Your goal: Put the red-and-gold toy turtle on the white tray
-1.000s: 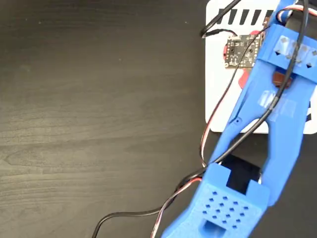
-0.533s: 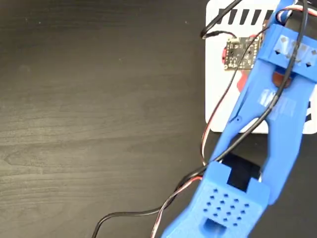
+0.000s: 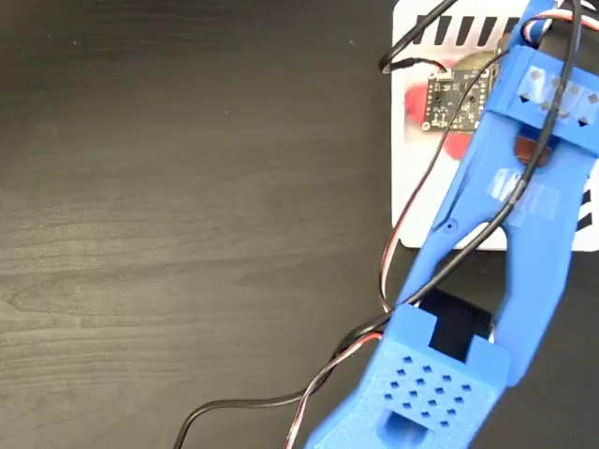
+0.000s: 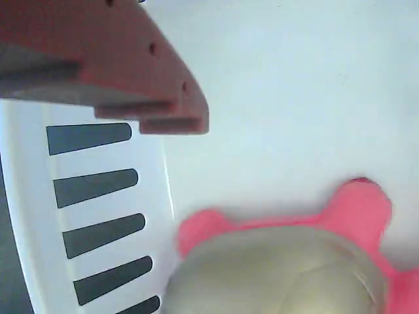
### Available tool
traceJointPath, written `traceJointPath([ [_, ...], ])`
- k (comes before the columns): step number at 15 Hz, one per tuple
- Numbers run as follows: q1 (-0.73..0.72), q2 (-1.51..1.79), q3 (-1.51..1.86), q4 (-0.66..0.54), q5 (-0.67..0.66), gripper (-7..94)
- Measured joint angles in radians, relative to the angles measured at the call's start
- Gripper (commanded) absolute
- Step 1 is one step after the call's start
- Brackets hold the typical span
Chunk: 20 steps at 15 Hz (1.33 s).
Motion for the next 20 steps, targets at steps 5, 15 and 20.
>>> traceJointPath([
  [5, 0.000, 0.000, 0.000, 0.000, 0.000, 60],
  [15, -0.014, 0.067, 0.067, -0.170, 0.164, 0],
  [20, -0.146, 0.468, 0.193, -0.351, 0.410, 0],
])
